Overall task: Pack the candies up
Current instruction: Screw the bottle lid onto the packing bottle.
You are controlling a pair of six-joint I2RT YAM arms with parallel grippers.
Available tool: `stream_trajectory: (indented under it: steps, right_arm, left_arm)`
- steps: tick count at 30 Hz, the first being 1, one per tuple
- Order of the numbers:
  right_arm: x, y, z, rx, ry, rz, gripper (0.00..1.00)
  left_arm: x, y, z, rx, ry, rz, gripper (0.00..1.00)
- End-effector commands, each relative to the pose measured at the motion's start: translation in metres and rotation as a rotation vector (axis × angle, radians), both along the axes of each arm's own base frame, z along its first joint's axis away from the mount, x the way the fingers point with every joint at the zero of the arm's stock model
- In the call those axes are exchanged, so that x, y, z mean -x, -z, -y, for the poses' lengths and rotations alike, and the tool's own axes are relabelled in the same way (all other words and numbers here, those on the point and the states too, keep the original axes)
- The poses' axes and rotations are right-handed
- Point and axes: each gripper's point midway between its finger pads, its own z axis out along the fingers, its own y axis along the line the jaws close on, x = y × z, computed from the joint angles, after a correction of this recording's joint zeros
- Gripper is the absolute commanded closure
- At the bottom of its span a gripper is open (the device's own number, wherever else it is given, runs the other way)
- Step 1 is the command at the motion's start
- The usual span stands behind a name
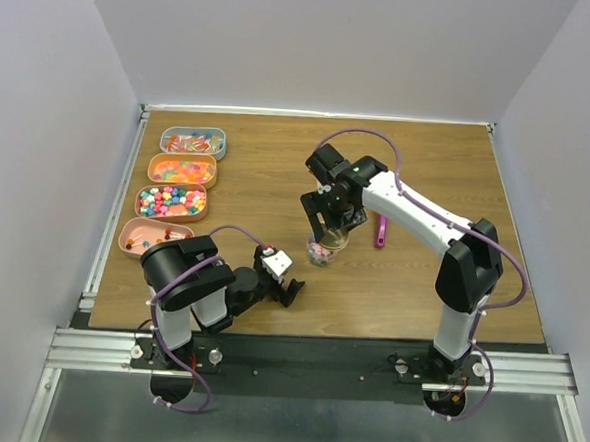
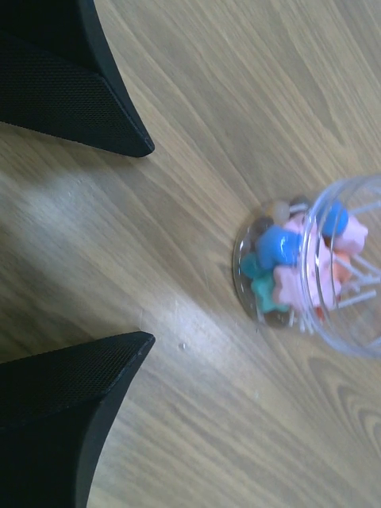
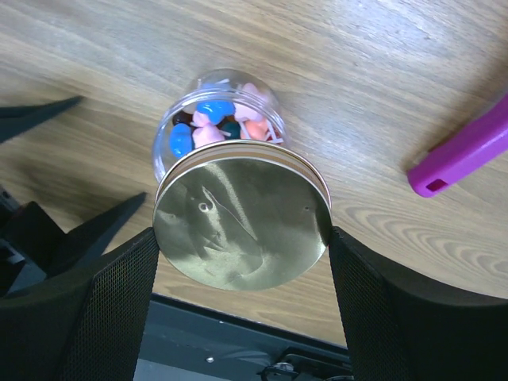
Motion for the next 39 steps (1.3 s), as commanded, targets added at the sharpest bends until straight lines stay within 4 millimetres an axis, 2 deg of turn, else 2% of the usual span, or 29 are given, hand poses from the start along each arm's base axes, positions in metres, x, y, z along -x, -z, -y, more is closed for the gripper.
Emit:
stream_trajectory:
  steps: [1,17,30,39]
  right_arm:
    - [0.002,0.007,-0.013,-0.037,-0.040,-0.031,0.74]
    - [-0.001,0.031,-0.018,0.023,-0.036,-0.023,0.76]
    - [-0.006,0.037,-0.020,0.045,-0.017,0.006,0.77]
    - [0.000,0.043,-0.020,0.052,-0.018,-0.007,0.78]
  left_arm:
    - [0.008,-0.141,0.028,0.435,0.132,0.380,0.02]
    - [0.002,-0.147,0.035,0.453,0.183,0.404,0.02]
    - [0.000,-0.146,0.036,0.457,0.183,0.398,0.02]
    - [-0.001,-0.147,0.034,0.459,0.178,0.396,0.02]
